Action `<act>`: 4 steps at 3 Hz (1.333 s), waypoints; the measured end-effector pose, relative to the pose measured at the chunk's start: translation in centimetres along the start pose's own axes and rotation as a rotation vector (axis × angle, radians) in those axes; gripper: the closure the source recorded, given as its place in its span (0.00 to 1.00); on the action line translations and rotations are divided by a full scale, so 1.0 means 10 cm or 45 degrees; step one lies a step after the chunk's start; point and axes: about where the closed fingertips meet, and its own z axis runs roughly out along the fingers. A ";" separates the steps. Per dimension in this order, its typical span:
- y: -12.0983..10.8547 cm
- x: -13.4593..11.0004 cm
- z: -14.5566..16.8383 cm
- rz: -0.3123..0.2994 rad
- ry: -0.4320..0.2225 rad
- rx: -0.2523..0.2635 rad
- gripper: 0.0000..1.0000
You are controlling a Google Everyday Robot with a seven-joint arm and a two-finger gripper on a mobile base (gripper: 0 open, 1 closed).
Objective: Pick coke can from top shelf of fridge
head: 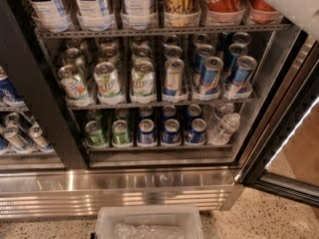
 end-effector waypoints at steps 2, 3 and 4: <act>-0.02 -0.01 0.03 -0.003 -0.004 0.009 0.76; -0.02 -0.01 0.03 -0.003 -0.004 0.009 1.00; -0.01 -0.03 -0.02 -0.029 -0.017 0.013 1.00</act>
Offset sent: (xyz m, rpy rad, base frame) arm 0.0016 -0.0029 -0.0005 -0.0052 0.0004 -0.0057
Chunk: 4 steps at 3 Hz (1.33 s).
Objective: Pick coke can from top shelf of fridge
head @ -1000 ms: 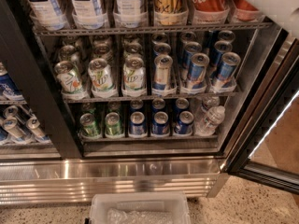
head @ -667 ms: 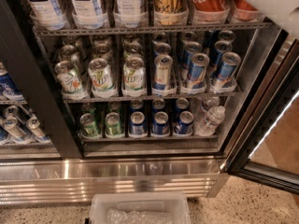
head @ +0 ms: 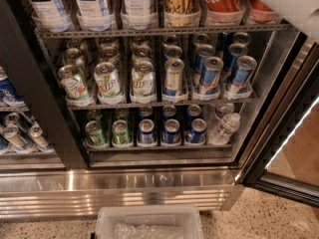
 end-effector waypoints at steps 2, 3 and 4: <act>-0.02 -0.04 -0.10 -0.010 -0.005 0.058 1.00; -0.03 -0.05 -0.13 -0.001 0.007 0.068 1.00; -0.03 -0.04 -0.14 0.000 0.010 0.068 1.00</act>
Offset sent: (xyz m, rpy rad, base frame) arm -0.0090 0.0013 0.0043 0.0036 0.0115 -0.0741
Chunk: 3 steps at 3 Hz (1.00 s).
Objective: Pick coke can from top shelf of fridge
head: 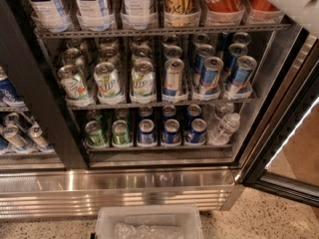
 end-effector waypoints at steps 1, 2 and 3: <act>0.00 -0.01 -0.04 -0.002 0.003 -0.005 1.00; 0.00 -0.06 -0.17 -0.017 0.003 -0.010 1.00; 0.00 -0.06 -0.17 -0.017 0.003 -0.009 1.00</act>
Offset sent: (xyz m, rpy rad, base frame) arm -0.0249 0.0156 0.0223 0.0472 0.0005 0.0137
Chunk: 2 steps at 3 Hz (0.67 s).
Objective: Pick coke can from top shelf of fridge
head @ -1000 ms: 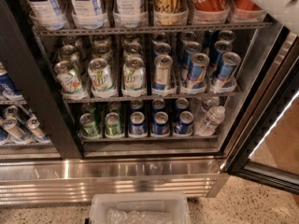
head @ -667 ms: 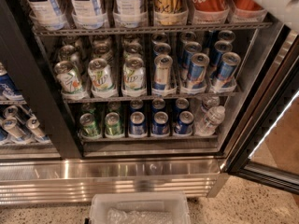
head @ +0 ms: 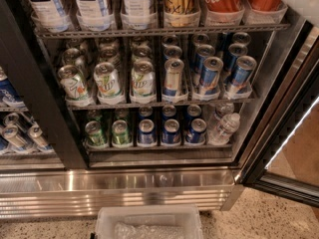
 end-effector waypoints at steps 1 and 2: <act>-0.03 -0.02 -0.04 -0.002 0.003 0.004 1.00; -0.06 -0.04 -0.08 -0.002 0.008 0.009 1.00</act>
Offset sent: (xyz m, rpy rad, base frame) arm -0.0379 -0.0067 0.0212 0.0316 0.0359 -0.0272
